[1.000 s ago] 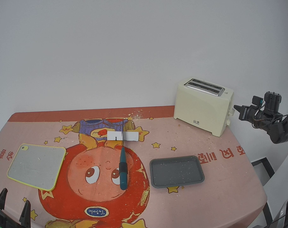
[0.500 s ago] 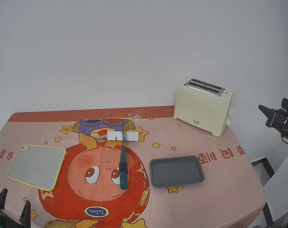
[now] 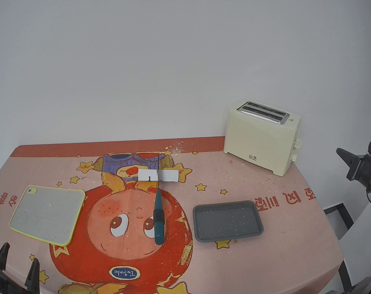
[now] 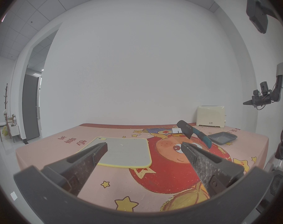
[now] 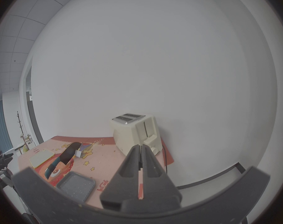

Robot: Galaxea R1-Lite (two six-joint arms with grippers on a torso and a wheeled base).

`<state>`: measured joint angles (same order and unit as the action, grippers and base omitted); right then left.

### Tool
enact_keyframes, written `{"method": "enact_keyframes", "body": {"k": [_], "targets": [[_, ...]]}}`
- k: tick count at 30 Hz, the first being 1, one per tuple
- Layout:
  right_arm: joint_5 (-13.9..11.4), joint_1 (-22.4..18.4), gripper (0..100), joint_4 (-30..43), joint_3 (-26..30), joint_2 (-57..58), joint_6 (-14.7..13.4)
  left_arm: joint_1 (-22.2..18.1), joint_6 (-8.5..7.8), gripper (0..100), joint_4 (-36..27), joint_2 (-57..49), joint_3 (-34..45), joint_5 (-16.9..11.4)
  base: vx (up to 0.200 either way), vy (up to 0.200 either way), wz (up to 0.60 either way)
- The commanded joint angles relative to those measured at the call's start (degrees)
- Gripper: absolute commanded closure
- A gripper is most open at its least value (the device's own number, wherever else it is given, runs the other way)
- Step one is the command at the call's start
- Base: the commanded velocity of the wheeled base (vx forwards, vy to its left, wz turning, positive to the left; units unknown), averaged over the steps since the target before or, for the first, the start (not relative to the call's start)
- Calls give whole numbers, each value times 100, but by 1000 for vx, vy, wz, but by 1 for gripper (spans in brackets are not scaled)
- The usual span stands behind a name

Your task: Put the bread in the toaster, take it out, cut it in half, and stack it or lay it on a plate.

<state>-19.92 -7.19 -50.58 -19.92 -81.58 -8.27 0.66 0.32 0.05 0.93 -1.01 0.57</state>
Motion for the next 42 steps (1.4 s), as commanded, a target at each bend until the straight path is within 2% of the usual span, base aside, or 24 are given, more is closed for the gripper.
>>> {"method": "enact_keyframes", "body": {"k": [1, 4, 7, 15, 21, 34, 42], "targets": [[23, 16, 100, -13, 23, -324, 115, -4, 3, 0, 4, -31, 101, 4, 0, 0, 0], [23, 42, 100, -13, 85, -376, 387, -4, 3, 0, 4, -31, 101, 4, 0, 0, 0], [23, 42, 100, -13, 94, -367, 484, -4, 3, 0, 4, -31, 101, 4, 0, 0, 0], [23, 42, 100, -13, 58, -315, 484, -4, 3, 0, 4, -31, 101, 4, 0, 0, 0], [164, 25, 100, -22, -65, -447, 405, -4, 3, 0, 4, -31, 101, 4, 0, 0, 0], [164, 34, 100, -13, 76, -534, 510, -4, 3, 0, 4, -31, 101, 4, 0, 0, 0], [278, 42, 100, 22, 41, -508, 378, 4, 3, 0, 4, -31, 101, 4, 0, 0, 0]]}}
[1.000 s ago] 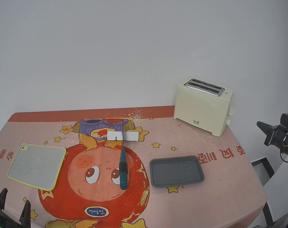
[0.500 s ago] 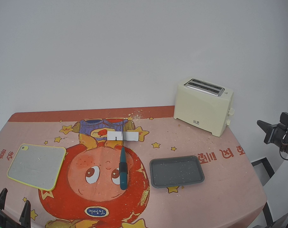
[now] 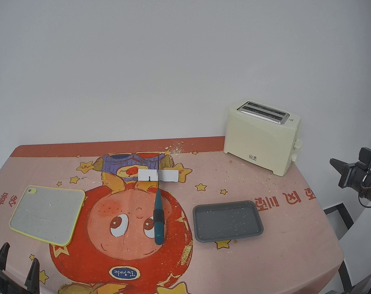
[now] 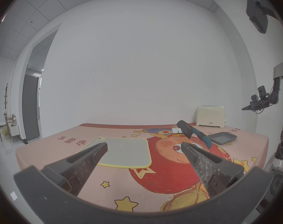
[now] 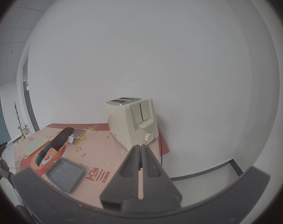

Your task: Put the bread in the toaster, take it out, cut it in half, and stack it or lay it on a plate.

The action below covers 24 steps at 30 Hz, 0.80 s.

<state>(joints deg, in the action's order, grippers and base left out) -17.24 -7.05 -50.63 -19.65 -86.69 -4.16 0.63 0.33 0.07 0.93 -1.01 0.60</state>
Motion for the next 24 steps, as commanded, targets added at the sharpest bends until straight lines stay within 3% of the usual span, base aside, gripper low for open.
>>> {"method": "enact_keyframes", "body": {"k": [1, 4, 12, 18, 24], "targets": [[10, 28, 100, 27, 14, -6, -33, -2, 2, 0, 1, -31, 101, 2, 0, 0, 0], [-34, 28, 100, 53, -21, -112, -173, -2, 2, 0, 1, -31, 101, 2, 0, 0, 0], [-289, -42, 100, 62, -382, -1087, -173, -2, 2, 0, 1, -31, 101, 2, 0, 0, 0], [-298, -51, 100, 9, -557, -1614, -164, -2, 2, 0, 1, -31, 101, 2, 0, 0, 0], [-298, -51, 100, 71, -1085, -1720, -164, -2, 2, 0, 1, -31, 101, 2, 0, 0, 0]]}}
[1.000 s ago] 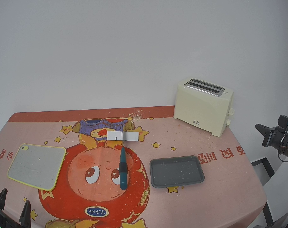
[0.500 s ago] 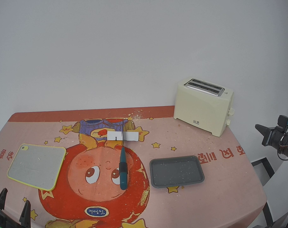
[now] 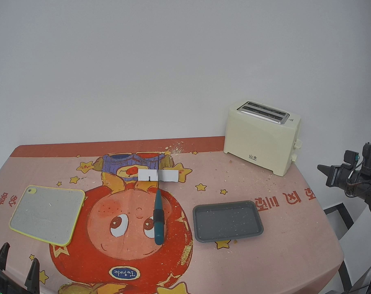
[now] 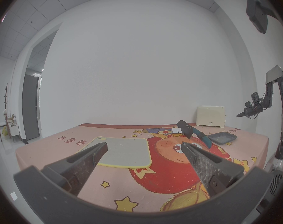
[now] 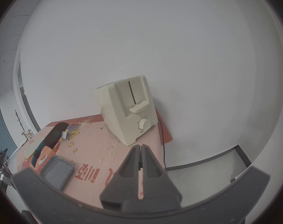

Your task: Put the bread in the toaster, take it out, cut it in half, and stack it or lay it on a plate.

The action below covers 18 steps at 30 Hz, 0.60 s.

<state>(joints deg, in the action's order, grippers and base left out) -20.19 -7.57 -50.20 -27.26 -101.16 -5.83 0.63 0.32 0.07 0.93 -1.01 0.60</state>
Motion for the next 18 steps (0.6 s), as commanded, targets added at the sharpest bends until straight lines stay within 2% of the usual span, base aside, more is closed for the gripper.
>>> {"method": "enact_keyframes", "body": {"k": [1, 6, 15, 18], "targets": [[-3, 1, 100, 19, -350, -326, 3, 7, 3, 0, 1, -31, 101, 2, 0, 0, 0], [15, 36, 100, -51, -482, -686, 91, 7, 3, 0, 1, -31, 101, 2, 0, 0, 0], [155, 282, 100, -60, -684, -1090, 82, -2, 3, 0, 1, -31, 101, 2, 0, 0, 0], [226, 546, 100, -183, -640, -1178, 64, 7, 3, 0, 1, -31, 101, 2, 0, 0, 0]]}}
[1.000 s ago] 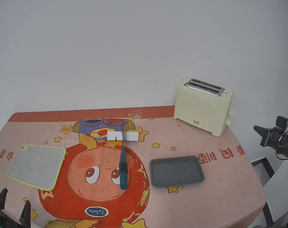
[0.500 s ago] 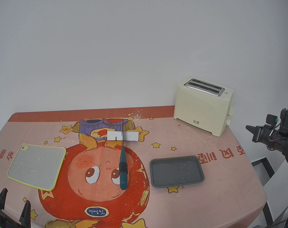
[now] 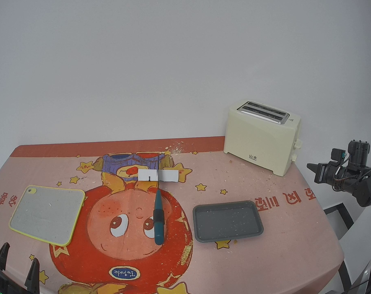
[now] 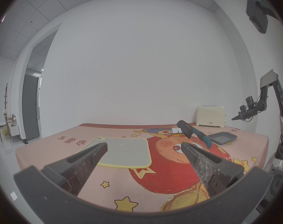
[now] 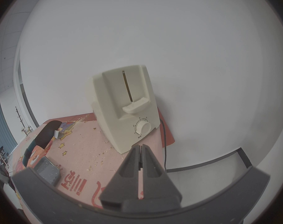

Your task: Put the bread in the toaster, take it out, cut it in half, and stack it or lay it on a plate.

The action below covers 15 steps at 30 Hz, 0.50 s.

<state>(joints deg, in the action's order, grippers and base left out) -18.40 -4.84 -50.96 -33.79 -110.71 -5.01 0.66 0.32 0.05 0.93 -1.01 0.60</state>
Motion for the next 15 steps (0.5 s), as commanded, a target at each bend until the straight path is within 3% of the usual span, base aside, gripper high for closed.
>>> {"method": "enact_keyframes", "body": {"k": [1, 15], "targets": [[55, 291, 100, -160, 13, -240, -26, -4, 3, 0, 4, -31, 101, 2, 0, 0, 0], [275, 317, 100, -1364, -180, -1040, -70, -4, 3, 0, 4, -31, 101, 2, 0, 0, 0]]}}
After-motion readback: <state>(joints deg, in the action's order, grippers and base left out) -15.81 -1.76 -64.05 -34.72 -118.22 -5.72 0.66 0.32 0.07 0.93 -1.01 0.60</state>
